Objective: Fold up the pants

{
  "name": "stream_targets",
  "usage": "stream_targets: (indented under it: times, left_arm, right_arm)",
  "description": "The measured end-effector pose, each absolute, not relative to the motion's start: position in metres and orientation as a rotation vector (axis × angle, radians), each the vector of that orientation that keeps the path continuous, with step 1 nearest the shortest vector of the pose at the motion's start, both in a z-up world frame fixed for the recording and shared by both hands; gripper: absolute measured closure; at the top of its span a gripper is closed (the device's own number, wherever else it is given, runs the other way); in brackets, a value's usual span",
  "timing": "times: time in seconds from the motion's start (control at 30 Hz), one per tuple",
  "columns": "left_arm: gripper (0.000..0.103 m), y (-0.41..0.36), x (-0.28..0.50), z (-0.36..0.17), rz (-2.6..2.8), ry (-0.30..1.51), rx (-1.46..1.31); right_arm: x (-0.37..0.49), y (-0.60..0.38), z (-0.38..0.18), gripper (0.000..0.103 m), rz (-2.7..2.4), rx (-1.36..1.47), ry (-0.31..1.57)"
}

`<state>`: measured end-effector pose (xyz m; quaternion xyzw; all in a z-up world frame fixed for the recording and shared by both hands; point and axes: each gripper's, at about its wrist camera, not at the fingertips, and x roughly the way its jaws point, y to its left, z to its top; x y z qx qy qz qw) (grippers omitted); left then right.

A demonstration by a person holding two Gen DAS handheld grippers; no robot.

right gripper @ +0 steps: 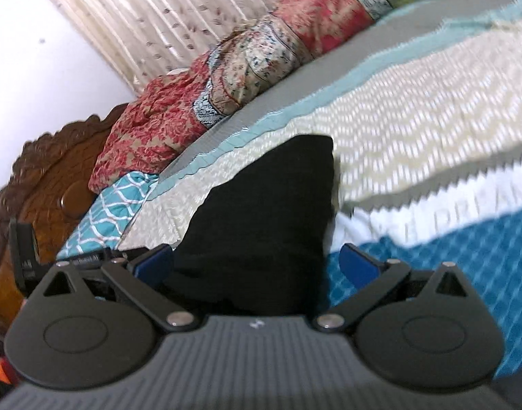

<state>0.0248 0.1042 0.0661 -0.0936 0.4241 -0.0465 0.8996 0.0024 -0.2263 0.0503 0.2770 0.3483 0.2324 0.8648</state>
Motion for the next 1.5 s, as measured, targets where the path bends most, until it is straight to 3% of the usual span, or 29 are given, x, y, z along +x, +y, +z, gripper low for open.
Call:
stream_targets:
  times: [0.3, 0.53, 0.83, 0.9, 1.03, 1.07, 1.13, 1.17, 1.23, 1.5]
  left_arm:
    - [0.000, 0.093, 0.069, 0.025, -0.218, 1.041, -0.353]
    - [0.000, 0.093, 0.082, -0.010, -0.314, 1.122, -0.502]
    - [0.002, 0.105, 0.086, -0.013, -0.383, 1.097, -0.543]
    - [0.015, 0.095, 0.083, -0.009, -0.454, 1.091, -0.547]
    - [0.028, 0.073, 0.071, 0.003, -0.442, 1.039, -0.442]
    - [0.033, 0.071, 0.070, 0.006, -0.430, 1.037, -0.435]
    - [0.043, 0.071, 0.066, 0.014, -0.416, 1.022, -0.433]
    - [0.047, 0.071, 0.064, 0.020, -0.421, 1.009, -0.438]
    - [0.048, 0.072, 0.060, 0.032, -0.431, 0.982, -0.447]
    - [0.047, 0.063, 0.083, 0.098, -0.468, 0.816, -0.417]
  right_arm:
    - [0.034, -0.232, 0.028, 0.000, 0.475, 0.549, 0.787]
    - [0.066, -0.223, 0.009, 0.015, 0.536, 0.577, 0.878]
    - [0.077, -0.195, -0.004, 0.012, 0.639, 0.650, 0.972]
    - [0.076, -0.193, -0.005, 0.010, 0.656, 0.637, 0.969]
    - [0.074, -0.200, -0.008, 0.012, 0.656, 0.675, 0.958]
    - [0.073, -0.199, -0.005, 0.016, 0.646, 0.652, 0.966]
    - [0.072, -0.195, 0.002, 0.034, 0.634, 0.612, 0.965]
    - [0.071, -0.195, 0.006, 0.036, 0.637, 0.601, 0.956]
    - [0.067, -0.194, 0.019, 0.045, 0.649, 0.563, 0.926]
    - [0.075, -0.193, 0.067, 0.047, 0.669, 0.498, 0.741]
